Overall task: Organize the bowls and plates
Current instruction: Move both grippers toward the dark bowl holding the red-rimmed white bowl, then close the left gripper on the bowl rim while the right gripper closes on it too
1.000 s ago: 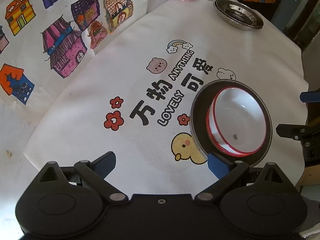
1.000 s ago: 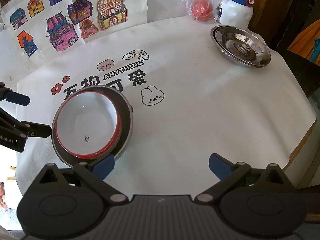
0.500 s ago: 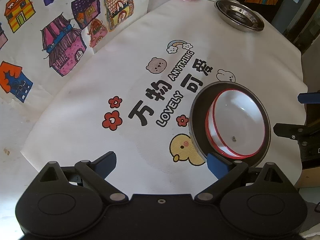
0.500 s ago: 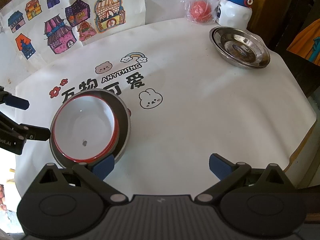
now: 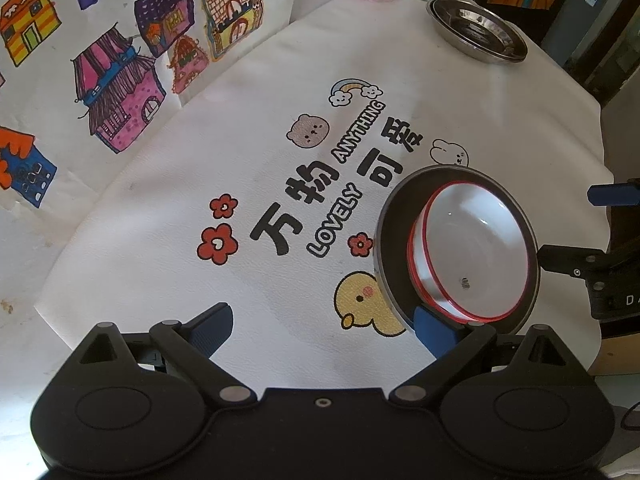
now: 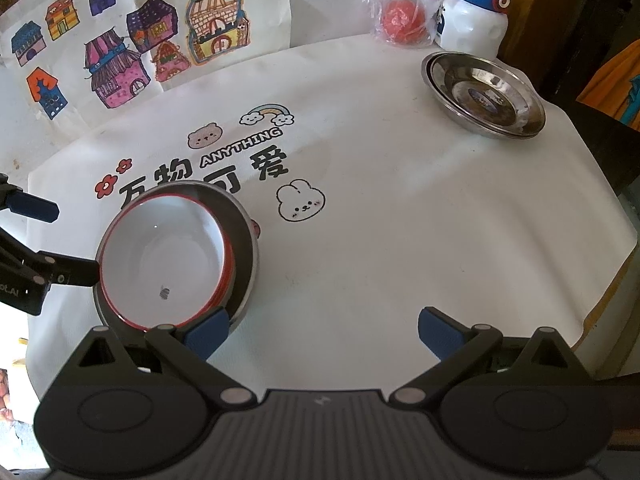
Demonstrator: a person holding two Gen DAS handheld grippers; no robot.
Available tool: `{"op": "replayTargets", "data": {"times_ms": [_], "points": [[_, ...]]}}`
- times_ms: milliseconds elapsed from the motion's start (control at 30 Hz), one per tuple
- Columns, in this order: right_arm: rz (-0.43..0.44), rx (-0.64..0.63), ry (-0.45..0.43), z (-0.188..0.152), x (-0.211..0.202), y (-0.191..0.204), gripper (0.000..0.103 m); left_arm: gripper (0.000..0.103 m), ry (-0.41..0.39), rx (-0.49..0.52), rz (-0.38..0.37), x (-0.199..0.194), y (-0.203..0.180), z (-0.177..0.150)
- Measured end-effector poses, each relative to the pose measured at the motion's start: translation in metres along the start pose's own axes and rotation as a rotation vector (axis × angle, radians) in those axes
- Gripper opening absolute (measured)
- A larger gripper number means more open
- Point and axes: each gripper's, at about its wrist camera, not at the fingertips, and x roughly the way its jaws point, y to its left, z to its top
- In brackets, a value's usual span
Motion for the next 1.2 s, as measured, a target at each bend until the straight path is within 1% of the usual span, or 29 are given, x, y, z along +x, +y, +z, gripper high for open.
{"op": "replayTargets", "data": {"times_ms": [833,1000,1133,1200], "points": [[0.010,0.011,0.005,0.006,0.008,-0.001,0.103,0.097,0.014,-0.008,-0.012,0.007,0.003,0.006],[0.021,0.037,0.024,0.008,0.012,-0.004,0.103,0.094,0.020,-0.024,-0.031,0.010,0.005,0.007],[0.027,0.058,0.038,0.010,0.016,-0.007,0.103,0.088,0.027,-0.044,-0.054,0.013,0.007,0.008],[0.030,0.065,0.043,0.011,0.017,-0.007,0.101,0.085,0.031,-0.052,-0.062,0.014,0.008,0.010]]}}
